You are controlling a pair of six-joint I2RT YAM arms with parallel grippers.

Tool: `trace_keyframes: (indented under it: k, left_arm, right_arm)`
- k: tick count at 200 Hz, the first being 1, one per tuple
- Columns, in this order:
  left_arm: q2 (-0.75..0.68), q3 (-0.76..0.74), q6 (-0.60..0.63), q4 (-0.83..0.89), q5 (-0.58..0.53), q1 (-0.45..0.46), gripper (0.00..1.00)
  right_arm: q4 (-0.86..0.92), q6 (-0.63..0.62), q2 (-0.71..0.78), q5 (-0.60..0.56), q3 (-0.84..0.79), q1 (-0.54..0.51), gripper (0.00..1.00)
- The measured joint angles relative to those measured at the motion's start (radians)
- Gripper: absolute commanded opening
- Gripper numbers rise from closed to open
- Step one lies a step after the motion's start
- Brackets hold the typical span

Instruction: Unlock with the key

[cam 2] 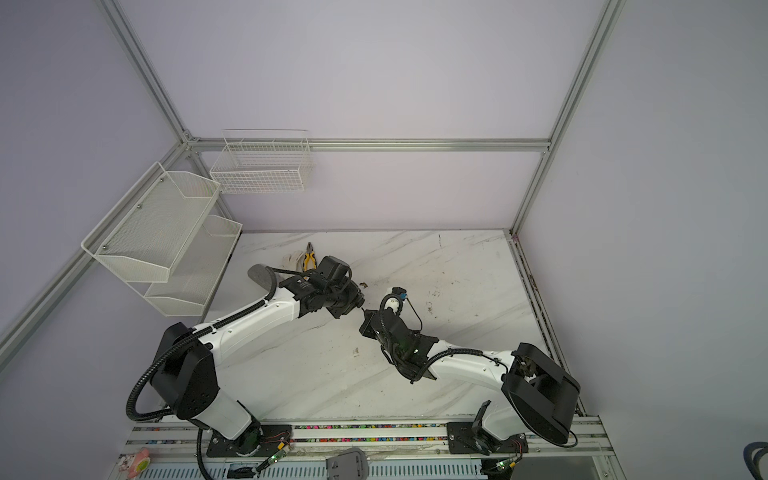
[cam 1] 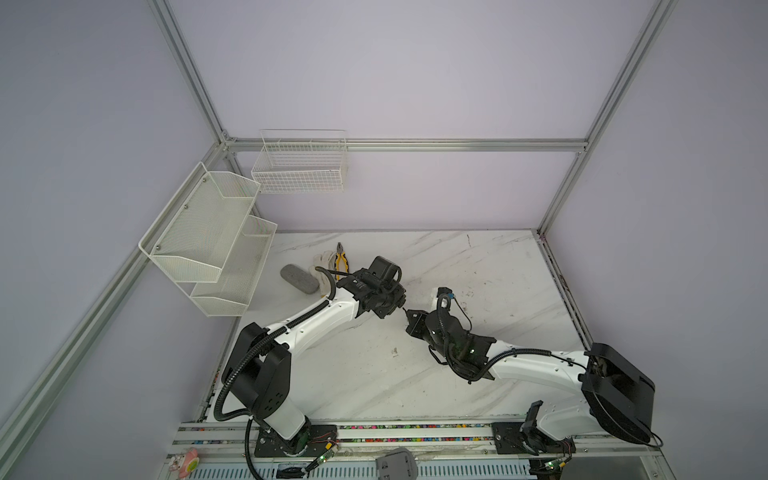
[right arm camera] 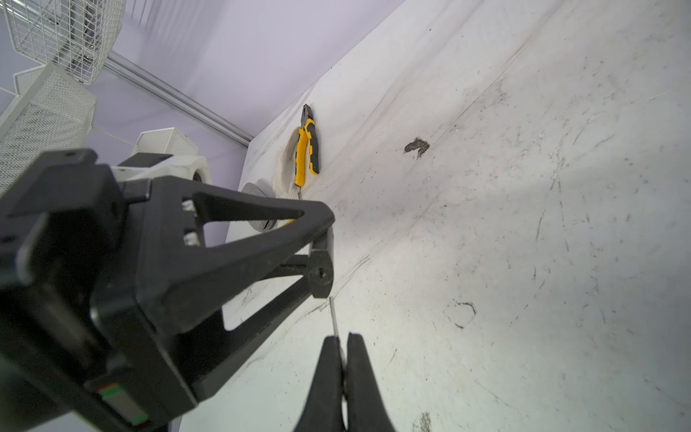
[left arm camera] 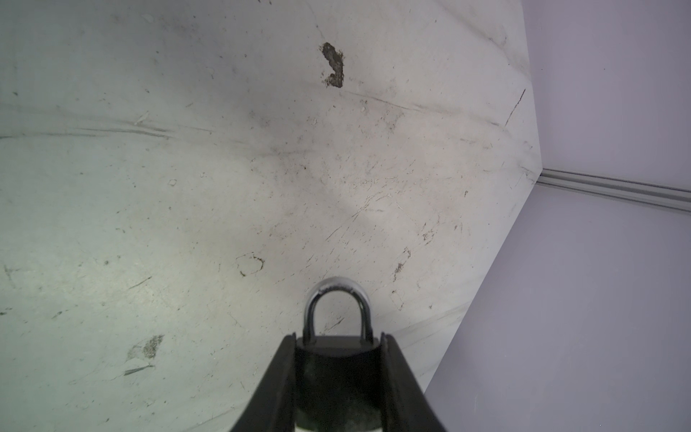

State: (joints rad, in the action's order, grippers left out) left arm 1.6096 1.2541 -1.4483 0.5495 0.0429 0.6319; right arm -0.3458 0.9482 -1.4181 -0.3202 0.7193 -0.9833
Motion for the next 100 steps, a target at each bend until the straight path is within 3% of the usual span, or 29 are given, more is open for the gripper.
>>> trace_keyframes:
  k: [100]
  left_arm:
    - [0.0, -0.009, -0.008, -0.011, -0.003, 0.005, 0.0]
  right_arm:
    - [0.006, -0.01, -0.008, -0.001, 0.019, 0.019, 0.0]
